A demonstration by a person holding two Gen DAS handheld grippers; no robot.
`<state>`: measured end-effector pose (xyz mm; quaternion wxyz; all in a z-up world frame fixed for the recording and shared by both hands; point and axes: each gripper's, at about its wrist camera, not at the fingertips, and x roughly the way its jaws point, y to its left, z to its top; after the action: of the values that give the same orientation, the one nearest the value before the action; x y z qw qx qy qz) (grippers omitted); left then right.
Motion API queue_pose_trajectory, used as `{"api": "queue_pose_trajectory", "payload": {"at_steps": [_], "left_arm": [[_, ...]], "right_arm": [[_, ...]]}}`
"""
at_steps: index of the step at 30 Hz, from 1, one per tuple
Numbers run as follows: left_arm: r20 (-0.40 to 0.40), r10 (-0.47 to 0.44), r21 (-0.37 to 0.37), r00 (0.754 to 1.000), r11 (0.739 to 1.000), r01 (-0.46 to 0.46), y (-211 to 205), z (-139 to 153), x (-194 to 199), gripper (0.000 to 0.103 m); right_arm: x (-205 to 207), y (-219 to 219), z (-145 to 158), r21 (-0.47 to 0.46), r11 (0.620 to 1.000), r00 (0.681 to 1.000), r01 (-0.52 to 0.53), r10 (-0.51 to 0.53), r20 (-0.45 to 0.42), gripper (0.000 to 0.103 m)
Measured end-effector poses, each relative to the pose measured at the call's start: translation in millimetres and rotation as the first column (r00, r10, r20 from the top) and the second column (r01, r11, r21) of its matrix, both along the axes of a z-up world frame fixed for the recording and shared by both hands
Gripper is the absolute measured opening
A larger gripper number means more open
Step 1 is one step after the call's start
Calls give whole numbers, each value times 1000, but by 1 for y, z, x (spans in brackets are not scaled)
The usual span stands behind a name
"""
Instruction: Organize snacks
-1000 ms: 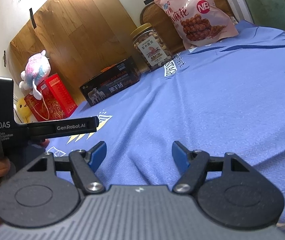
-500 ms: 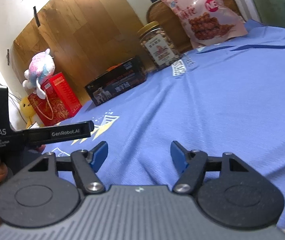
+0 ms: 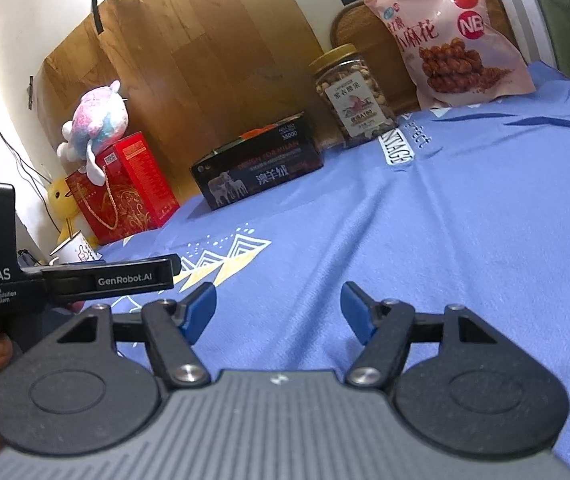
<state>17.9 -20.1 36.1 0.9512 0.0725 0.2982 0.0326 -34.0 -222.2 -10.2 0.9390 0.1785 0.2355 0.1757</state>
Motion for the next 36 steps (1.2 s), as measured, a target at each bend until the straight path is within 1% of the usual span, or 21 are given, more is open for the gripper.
{"api": "queue_pose_trajectory", "payload": {"at_steps": [3,8,14,21,28,33,36], "left_arm": [[-12,-20,-1,1000,1000,20,-5,0,-1,103],[-7,-41,17,999,999,41,-11,4,-6,103],[-10,-41,20,999,999,42,-13,7,-8,103],[-3,-62,33,998,998,62,-25,8,-12,103],[-8,-81,28,997,996,81,-35,9,-12,103],[-2,-92,45,996,995,92,-41,9,-15,103],[-15,-94,44,995,995,95,-42,7,-16,103]], "right_arm": [[-1,-3,1,1,1000,1000,20,-20,-3,71],[-2,-4,2,8,1000,1000,23,-23,-5,71],[-4,-4,4,15,1000,1000,12,-12,3,71],[-11,-13,-2,48,998,999,38,-38,-11,71],[-18,-21,-1,58,997,999,53,-54,5,71],[-22,-28,-2,69,995,998,68,-69,11,71],[-23,-30,-6,78,994,997,71,-72,3,71]]}}
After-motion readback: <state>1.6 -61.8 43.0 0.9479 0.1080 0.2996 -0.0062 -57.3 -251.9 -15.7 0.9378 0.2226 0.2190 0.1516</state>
